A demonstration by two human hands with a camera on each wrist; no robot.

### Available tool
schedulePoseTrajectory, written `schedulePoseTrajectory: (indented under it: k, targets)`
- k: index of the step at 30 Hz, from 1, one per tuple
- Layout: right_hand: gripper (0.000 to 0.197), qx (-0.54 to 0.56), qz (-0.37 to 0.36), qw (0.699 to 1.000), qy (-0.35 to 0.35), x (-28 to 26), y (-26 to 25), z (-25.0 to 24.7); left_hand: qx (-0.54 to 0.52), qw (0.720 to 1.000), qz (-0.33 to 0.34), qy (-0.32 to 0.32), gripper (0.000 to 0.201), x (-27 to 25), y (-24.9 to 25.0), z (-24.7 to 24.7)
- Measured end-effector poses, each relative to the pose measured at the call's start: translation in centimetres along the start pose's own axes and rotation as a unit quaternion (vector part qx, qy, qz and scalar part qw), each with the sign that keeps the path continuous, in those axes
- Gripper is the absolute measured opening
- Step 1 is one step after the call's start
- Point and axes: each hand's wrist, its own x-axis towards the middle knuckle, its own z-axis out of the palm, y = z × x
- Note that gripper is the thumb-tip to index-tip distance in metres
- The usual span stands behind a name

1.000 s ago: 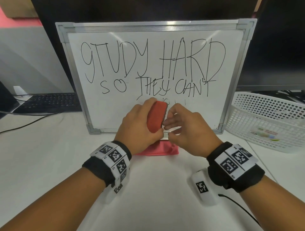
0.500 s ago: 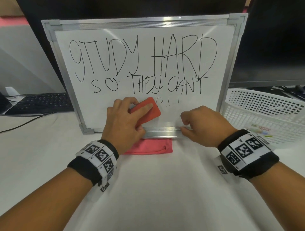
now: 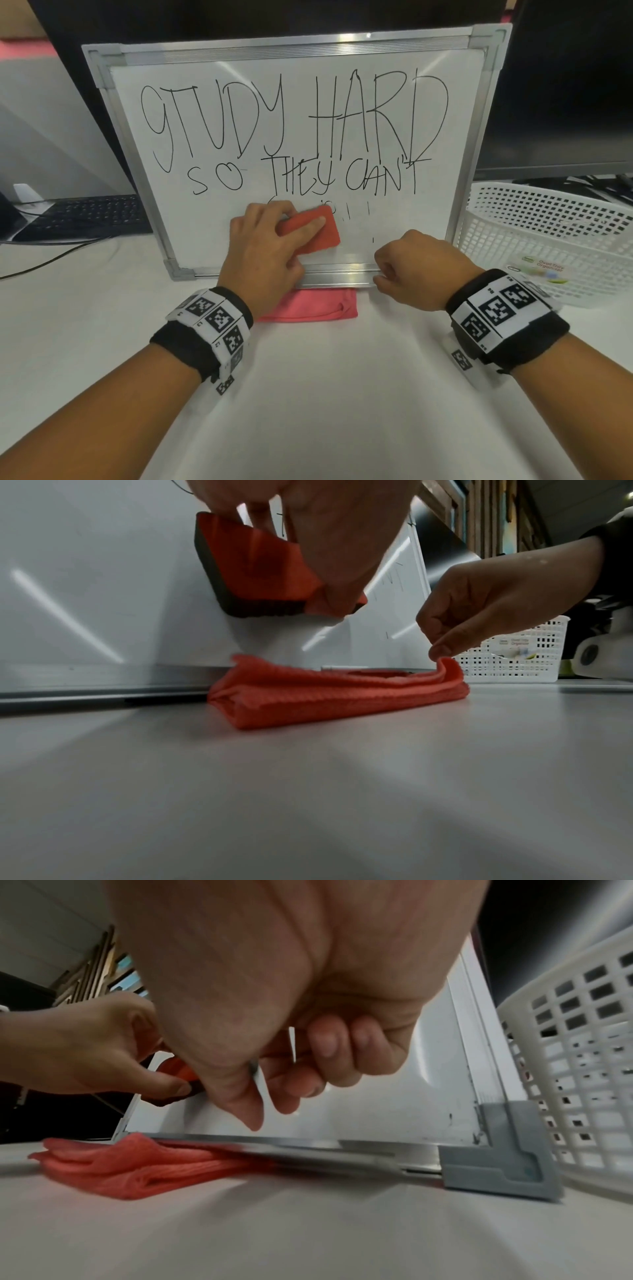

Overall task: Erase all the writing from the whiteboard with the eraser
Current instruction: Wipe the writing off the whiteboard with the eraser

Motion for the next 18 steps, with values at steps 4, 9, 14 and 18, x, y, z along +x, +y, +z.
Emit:
schedulePoseTrajectory:
  k: [4, 9, 14, 18]
  targets:
    - [0.038, -0.009, -0.003, 1.0, -0.002, 0.0, -0.1, 0.0, 0.009, 1.0, 0.006, 0.009, 0.068, 0.1, 0.2, 0.0]
    - [0.035, -0.008, -0.003, 1.0, -0.005, -0.1, -0.1, -0.2, 0.021, 1.0, -0.011, 0.016, 0.067, 0.1, 0.7, -0.2]
    - [0.033, -0.008, -0.01, 1.0, -0.006, 0.1, -0.1, 0.2, 0.012, 1.0, -0.008, 0.006, 0.069, 0.0, 1.1, 0.1]
    - [0.031, -0.007, -0.01, 1.0, -0.008, 0.1, -0.1, 0.3, 0.017, 1.0, -0.024, 0.008, 0.069, 0.1, 1.3, 0.0]
